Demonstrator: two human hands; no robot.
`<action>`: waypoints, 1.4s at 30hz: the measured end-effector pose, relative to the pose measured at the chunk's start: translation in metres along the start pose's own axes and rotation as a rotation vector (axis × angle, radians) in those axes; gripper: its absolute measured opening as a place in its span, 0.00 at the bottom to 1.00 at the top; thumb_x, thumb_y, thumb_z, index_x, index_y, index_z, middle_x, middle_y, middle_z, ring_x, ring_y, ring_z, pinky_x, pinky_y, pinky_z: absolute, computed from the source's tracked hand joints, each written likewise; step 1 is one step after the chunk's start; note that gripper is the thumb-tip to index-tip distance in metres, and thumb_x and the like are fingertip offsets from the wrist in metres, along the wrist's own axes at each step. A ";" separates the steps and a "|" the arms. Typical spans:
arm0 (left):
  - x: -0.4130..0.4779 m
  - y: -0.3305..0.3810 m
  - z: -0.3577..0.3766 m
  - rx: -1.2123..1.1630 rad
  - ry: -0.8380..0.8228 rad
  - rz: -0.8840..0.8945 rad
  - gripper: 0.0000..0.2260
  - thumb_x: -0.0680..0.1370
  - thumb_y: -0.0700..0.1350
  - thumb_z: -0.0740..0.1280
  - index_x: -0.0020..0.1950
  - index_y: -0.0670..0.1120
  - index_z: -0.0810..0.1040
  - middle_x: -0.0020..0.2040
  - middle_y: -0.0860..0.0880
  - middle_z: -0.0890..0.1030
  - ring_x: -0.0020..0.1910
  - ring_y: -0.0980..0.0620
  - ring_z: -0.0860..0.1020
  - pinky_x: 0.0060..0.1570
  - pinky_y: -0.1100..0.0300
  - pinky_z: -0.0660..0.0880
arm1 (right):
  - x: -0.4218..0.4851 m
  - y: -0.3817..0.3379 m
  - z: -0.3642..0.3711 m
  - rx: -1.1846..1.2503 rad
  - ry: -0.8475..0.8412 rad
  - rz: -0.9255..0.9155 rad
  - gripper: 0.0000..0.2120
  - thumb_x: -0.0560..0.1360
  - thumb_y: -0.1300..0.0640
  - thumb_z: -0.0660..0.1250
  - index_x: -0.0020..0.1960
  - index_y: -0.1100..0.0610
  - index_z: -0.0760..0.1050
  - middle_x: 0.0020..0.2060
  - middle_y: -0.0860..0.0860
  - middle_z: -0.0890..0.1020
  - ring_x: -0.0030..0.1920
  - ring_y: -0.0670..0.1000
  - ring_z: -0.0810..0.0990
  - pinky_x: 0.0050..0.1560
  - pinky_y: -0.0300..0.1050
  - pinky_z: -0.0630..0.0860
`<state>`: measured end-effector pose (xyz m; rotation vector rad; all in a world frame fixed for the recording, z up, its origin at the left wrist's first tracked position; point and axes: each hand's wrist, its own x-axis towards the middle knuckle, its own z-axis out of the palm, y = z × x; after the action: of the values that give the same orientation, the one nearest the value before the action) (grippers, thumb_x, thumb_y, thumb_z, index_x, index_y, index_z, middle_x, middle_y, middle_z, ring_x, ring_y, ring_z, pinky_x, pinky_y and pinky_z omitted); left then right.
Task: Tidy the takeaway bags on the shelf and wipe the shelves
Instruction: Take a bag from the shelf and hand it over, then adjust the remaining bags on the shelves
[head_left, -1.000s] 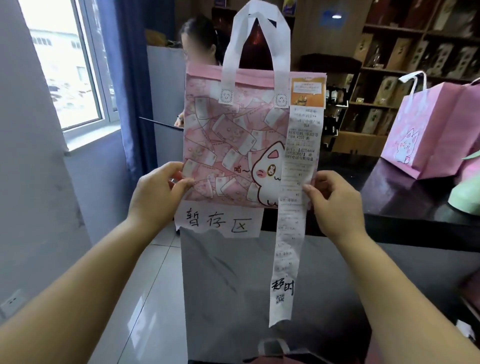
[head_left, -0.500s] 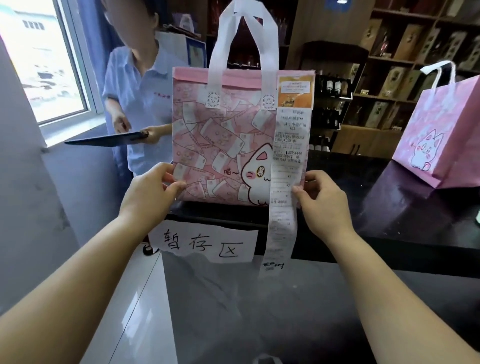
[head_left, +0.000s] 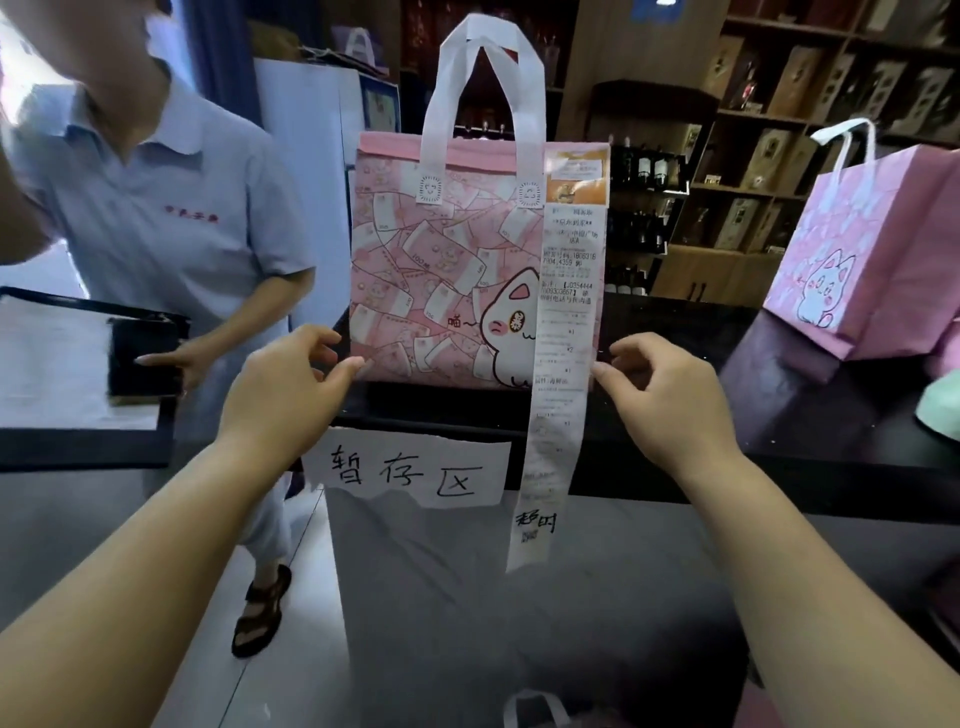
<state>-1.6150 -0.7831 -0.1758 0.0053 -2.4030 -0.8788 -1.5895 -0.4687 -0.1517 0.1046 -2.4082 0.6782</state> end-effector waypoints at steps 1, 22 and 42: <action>-0.006 0.002 -0.003 0.008 0.007 0.012 0.14 0.73 0.55 0.68 0.54 0.49 0.77 0.45 0.53 0.82 0.41 0.54 0.78 0.44 0.58 0.71 | -0.004 -0.001 -0.004 -0.019 0.001 -0.020 0.13 0.73 0.46 0.67 0.53 0.52 0.77 0.43 0.46 0.81 0.41 0.47 0.78 0.40 0.44 0.76; -0.267 0.091 -0.095 0.199 0.128 -0.193 0.08 0.73 0.53 0.69 0.47 0.51 0.80 0.41 0.54 0.79 0.39 0.54 0.77 0.40 0.60 0.70 | -0.144 -0.029 -0.083 0.244 -0.365 -0.332 0.06 0.73 0.46 0.68 0.44 0.49 0.78 0.36 0.41 0.80 0.34 0.42 0.78 0.38 0.47 0.78; -0.727 0.139 -0.416 0.572 0.469 -0.747 0.04 0.74 0.56 0.66 0.44 0.57 0.78 0.37 0.65 0.76 0.37 0.67 0.75 0.33 0.67 0.68 | -0.503 -0.309 -0.184 0.630 -0.850 -1.059 0.12 0.74 0.41 0.63 0.51 0.47 0.76 0.38 0.39 0.78 0.38 0.40 0.77 0.38 0.39 0.76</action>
<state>-0.7664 -0.7797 -0.2114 1.2396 -2.0983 -0.3688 -1.0127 -0.6891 -0.1890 2.0814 -2.2058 0.8981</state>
